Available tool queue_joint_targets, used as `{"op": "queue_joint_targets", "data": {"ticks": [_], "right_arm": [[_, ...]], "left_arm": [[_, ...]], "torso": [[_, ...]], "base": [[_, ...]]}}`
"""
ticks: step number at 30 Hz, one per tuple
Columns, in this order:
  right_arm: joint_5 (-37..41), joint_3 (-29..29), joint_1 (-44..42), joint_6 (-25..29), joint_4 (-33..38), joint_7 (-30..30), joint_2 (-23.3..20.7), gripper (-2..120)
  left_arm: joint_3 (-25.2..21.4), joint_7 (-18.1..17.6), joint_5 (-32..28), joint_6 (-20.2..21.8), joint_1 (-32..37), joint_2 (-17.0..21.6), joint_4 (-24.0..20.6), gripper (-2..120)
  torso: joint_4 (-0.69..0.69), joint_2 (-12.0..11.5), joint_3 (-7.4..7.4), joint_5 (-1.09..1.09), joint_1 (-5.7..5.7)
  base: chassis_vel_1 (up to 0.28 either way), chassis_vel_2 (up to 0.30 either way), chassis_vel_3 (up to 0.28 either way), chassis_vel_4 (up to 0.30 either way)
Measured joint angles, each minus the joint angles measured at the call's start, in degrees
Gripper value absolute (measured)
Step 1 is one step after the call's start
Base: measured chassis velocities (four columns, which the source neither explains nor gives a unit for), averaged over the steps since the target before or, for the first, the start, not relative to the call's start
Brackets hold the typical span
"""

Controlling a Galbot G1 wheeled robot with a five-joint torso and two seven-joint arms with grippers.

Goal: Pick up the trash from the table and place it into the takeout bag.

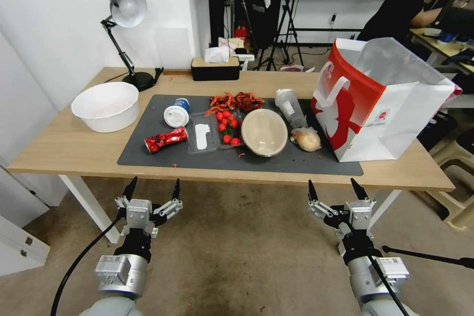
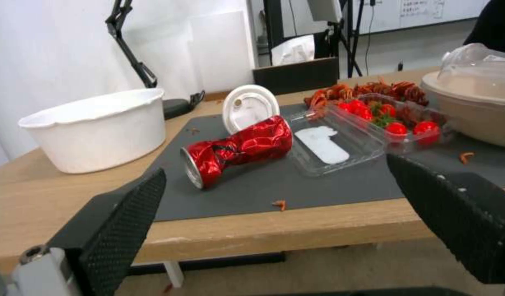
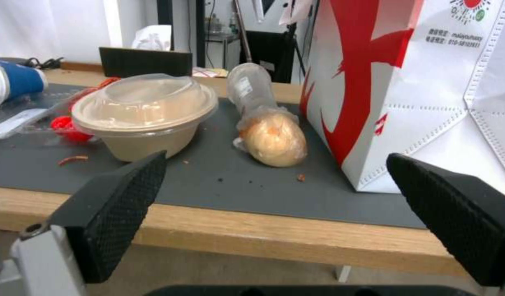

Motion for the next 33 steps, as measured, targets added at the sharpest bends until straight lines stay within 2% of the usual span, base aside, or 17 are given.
{"op": "queue_joint_targets", "data": {"ticks": [31, 33], "right_arm": [[0.07, 0.00, 0.49, -0.24, -0.03, 0.02, -0.06, 100], [0.19, -0.02, 0.81, -0.46, -0.22, 0.07, -0.11, 100]], "left_arm": [[0.05, 0.00, -0.31, 0.19, -0.36, -0.08, 0.00, 100], [0.20, 0.00, -0.60, 0.41, -0.63, -0.17, 0.10, 100]], "torso": [[0.01, 0.00, 0.00, 0.00, 0.00], [-0.02, 0.00, 0.00, -0.01, 0.01]], "base": [[0.000, 0.000, 0.000, 0.000], [0.000, 0.000, 0.000, 0.000]]}}
